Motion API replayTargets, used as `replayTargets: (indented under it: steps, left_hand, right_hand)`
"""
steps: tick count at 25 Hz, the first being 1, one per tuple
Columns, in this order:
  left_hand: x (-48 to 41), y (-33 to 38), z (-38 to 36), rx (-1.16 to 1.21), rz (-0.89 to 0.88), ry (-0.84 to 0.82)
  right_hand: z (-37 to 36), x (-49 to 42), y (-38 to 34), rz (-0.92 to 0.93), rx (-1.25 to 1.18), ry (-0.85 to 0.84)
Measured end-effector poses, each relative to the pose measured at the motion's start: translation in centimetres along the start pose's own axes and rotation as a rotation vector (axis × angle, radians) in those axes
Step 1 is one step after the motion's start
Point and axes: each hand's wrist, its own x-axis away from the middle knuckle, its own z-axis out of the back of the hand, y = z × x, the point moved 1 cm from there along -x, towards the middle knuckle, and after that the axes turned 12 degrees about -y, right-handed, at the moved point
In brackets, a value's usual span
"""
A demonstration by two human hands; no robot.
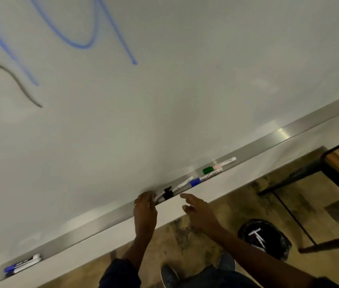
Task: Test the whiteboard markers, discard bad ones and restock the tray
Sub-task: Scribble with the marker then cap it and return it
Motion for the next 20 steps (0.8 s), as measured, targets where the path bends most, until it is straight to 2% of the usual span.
replayTargets:
  steps: [4, 7, 16, 20]
  left_hand:
    - [0.0, -1.9, 1.1, -0.096, 0.003, -0.086]
    - [0.2, -2.8, 2.1, -0.138, -0.038, -0.085]
    - [6.2, -1.6, 11.8, 0.443, -0.23, 0.075]
    - [8.2, -0.5, 19.8, 0.52, -0.388, 0.218]
  right_hand:
    - [-2.4, -0.9, -2.9, 0.145, 0.173, 0.033]
    - [-4.1, -1.5, -3.7, 0.236, 0.313, 0.074]
    - [-9.5, -2.4, -10.4, 0.516, 0.717, 0.171]
    - [-12.1, 0.1, -15.9, 0.569, 0.565, 0.275]
